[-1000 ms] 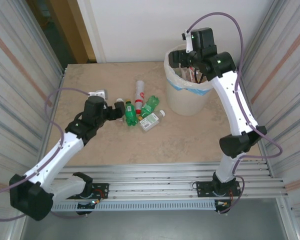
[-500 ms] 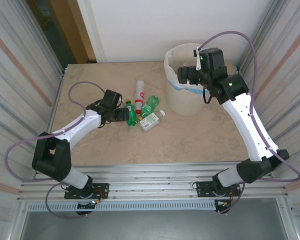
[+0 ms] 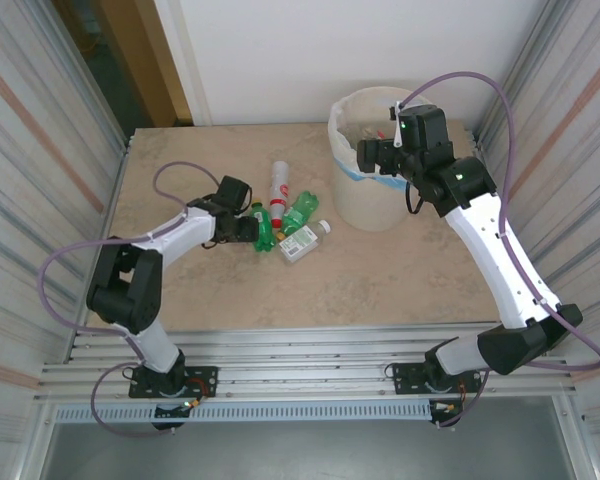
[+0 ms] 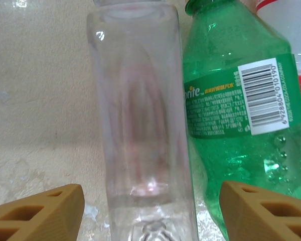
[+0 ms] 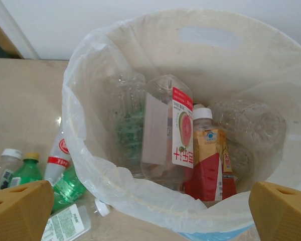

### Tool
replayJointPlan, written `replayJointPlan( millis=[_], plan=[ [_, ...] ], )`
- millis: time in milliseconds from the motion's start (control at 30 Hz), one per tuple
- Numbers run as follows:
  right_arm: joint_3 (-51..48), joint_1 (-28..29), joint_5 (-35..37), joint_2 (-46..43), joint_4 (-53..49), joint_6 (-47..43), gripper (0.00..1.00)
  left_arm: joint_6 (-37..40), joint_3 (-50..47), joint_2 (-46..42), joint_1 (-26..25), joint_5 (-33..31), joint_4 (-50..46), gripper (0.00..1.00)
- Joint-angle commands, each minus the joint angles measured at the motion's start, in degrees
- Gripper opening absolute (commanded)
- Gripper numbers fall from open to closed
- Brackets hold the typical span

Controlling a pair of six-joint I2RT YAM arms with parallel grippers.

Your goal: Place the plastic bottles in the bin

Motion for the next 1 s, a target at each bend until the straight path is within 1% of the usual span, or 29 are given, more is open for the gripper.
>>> replayJointPlan(
  millis=[0,67,267,500,600,633,800,900,967],
  plan=[
    [-0.4,-0.09,0.21,-1.57,1.32,1.07,0.98,0.52,2.11,1.42,0.7,0.24,0.05,0.66],
    [-0.61,-0.1,0.14,-1.63,1.41,1.03,0.98,0.33,2.11,1.94,1.0,0.23,0.03,0.64],
    [-1.86,-0.07,-0.04,-1.9,2.27,1.22,0.98,0.08,1.34,2.51,1.4,0.46,0.39,0.52],
    [-2.33,-0.1,-0.98,-1.92,2.93,1.72,0.98,-0.36,0.15,0.75,1.45,0.76,0.54,0.35],
    [-3.06,-0.08,-1.61,-2.35,3.23,2.06,0.98,-0.36,-0.73,-1.35,1.41,0.43,0.58,0.31],
    [-3.39,-0.04,-1.84,-2.65,3.47,2.21,0.98,-0.47,-1.06,-2.21,1.41,0.41,0.4,0.28],
    [-5.39,-0.05,-3.45,-4.17,4.68,3.08,0.98,-0.82,-3.15,-8.23,1.44,1.08,-0.09,0.23],
    [-6.81,-0.1,-5.51,-5.2,5.3,4.06,0.98,-1.41,-5.08,-14.02,1.44,2.52,0.41,0.22],
    [-8.51,-0.17,-7.52,-6.24,6.25,5.23,0.98,-1.69,-6.66,-18.87,1.44,4.89,2.3,0.22]
  ],
)
